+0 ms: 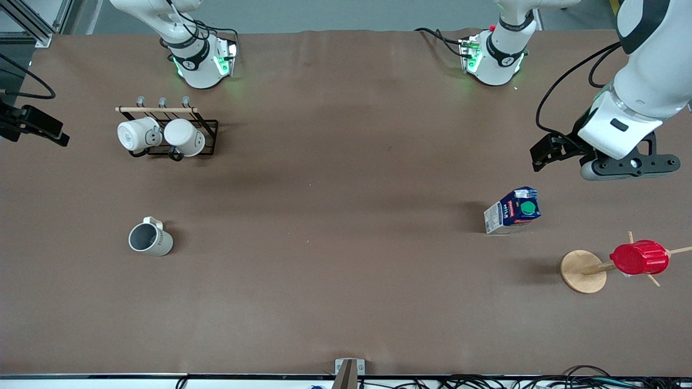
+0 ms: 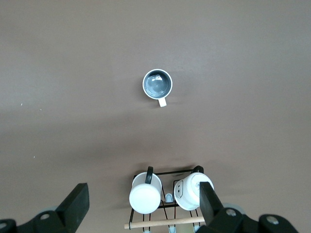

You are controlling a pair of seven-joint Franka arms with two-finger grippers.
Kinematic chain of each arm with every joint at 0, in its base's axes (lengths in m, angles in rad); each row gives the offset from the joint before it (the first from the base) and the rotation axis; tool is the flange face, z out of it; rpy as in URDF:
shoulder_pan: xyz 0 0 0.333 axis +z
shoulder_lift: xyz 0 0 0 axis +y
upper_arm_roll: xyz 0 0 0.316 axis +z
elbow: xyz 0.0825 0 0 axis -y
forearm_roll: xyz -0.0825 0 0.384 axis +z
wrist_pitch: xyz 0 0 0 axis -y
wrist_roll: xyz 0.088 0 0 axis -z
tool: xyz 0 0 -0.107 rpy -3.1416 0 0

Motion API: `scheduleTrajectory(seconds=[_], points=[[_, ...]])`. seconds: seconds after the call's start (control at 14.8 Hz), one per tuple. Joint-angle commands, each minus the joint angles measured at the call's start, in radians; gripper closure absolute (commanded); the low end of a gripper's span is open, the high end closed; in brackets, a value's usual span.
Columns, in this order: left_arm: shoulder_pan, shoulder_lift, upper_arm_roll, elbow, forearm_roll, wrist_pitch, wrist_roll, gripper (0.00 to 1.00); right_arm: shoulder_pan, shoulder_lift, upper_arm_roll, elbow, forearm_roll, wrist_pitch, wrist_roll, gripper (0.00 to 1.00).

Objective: Place cup and milk on table

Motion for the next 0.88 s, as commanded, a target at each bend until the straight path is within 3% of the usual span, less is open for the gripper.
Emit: scheduleTrajectory(seconds=[0.0, 0.61, 0.81], points=[[0.004, -0.01, -0.006, -0.007, 0.015, -0.005, 0.006, 0.0, -0.008, 0.005, 0.004, 0.014, 0.016, -0.001, -0.009, 0.0], [0.004, 0.01, -0.006, 0.002, 0.014, 0.0, 0.005, 0.0, -0.01, 0.012, -0.001, 0.012, 0.015, 0.002, -0.069, 0.0], [0.006, 0.043, -0.006, 0.002, 0.015, 0.012, 0.008, 0.0, -0.025, 0.068, -0.005, -0.046, 0.012, 0.133, -0.112, 0.0]])
